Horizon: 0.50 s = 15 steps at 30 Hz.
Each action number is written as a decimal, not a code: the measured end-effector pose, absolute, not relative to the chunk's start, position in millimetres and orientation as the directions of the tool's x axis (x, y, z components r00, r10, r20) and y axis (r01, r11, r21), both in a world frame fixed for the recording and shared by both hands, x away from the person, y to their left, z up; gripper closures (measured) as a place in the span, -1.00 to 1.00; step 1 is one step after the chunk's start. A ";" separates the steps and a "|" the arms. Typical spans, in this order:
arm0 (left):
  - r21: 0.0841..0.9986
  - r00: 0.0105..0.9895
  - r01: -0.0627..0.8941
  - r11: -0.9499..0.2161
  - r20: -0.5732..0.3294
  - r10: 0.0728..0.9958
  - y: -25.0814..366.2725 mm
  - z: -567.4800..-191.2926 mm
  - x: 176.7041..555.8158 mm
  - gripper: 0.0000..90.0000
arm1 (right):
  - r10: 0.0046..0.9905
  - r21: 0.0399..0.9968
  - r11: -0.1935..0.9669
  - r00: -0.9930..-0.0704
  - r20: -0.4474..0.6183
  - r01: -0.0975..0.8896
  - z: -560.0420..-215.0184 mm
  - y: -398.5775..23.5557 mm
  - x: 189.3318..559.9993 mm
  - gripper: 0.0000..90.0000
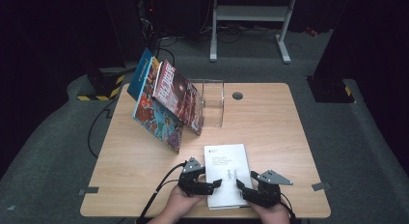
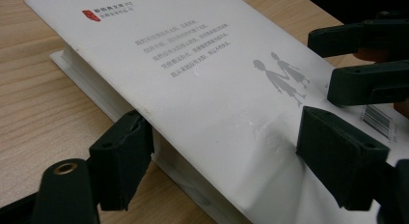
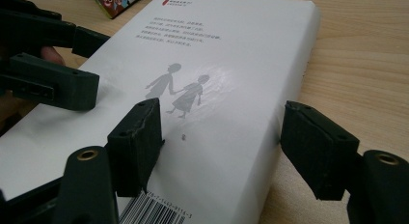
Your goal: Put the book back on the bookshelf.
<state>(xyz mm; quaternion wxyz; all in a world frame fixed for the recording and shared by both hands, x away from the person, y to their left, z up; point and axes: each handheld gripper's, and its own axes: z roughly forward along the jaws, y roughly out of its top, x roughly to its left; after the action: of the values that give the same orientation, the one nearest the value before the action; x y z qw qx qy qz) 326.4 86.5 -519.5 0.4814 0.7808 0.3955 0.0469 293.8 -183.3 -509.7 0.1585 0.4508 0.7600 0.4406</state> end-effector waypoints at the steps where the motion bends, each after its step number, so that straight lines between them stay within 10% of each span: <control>1: 0.790 0.683 0.571 -0.222 -0.308 0.662 86.5 -519.6 326.6 -0.51 | 0.826 0.812 0.204 -0.542 0.157 0.547 -509.6 -183.3 293.8 -0.31; 15: 0.801 0.670 0.564 -0.201 -0.303 0.677 87.6 -516.6 325.6 -0.30 | 0.828 0.812 0.200 -0.537 0.159 0.548 -509.5 -184.0 293.6 -0.31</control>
<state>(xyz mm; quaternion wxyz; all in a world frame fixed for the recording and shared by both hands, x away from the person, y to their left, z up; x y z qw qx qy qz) 325.6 87.6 -516.6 0.4880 0.7727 0.4018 0.0579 293.6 -184.0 -509.5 0.1591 0.4541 0.7580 0.4405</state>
